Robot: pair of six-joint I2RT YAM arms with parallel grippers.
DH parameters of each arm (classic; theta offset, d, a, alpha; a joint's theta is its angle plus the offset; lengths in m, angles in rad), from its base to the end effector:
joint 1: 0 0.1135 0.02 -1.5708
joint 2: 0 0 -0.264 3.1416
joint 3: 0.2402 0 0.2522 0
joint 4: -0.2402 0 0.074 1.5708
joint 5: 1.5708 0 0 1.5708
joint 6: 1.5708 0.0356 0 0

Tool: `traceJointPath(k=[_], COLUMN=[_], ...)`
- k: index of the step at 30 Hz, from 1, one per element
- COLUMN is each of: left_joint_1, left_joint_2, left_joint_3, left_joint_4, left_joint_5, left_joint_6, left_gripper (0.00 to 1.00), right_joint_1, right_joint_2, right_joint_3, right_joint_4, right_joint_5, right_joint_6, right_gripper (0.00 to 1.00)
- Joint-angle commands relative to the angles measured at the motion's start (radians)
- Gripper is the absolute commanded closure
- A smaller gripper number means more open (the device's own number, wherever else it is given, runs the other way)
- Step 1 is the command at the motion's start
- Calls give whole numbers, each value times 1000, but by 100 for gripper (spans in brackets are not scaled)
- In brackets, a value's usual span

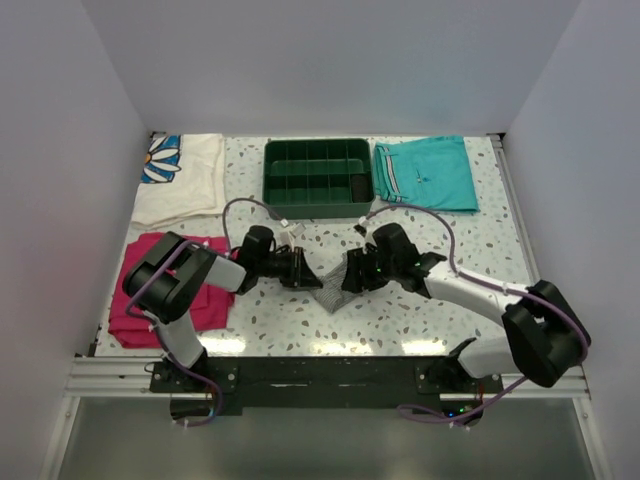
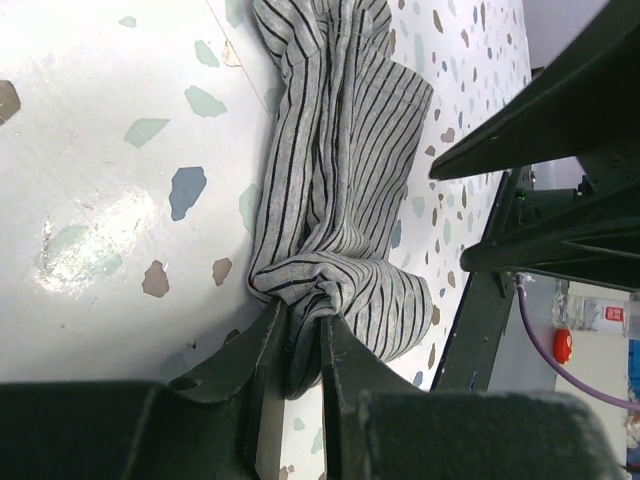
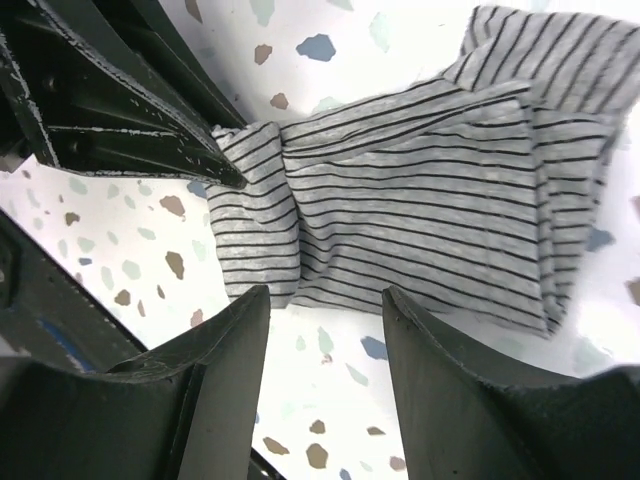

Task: Roll the underwear
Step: Roll the underwear to the center of the board.

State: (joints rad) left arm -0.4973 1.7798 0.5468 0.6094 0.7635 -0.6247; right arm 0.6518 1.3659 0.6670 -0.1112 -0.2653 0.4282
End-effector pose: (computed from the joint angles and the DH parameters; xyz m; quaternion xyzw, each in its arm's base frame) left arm 0.2462 -0.1617 0.1023 0.1170 0.8350 -0.5059 0.1820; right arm 0.2067 0.1695 0.1818 -0.1515 0.9092 0.2945 0.2525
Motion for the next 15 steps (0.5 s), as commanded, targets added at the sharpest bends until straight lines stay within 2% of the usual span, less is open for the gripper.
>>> traceJointPath(k=[1, 9, 15], left_joint_1=[-26, -83, -84], left_joint_2=[-33, -83, -108], left_joint_3=[28, 65, 93], left_joint_4=[-158, -313, -421], left_joint_5=[-105, -242, -297], left_joint_6=[17, -90, -139], left_gripper=[98, 98, 98], right_joint_1=[64, 324, 407], right_joint_2=[-39, 36, 81], right_joint_3=[75, 201, 243], right_joint_4=[-130, -208, -223], right_joint_5=[133, 449, 511], right_joint_6=[-98, -144, -187], right_gripper=[46, 45, 44])
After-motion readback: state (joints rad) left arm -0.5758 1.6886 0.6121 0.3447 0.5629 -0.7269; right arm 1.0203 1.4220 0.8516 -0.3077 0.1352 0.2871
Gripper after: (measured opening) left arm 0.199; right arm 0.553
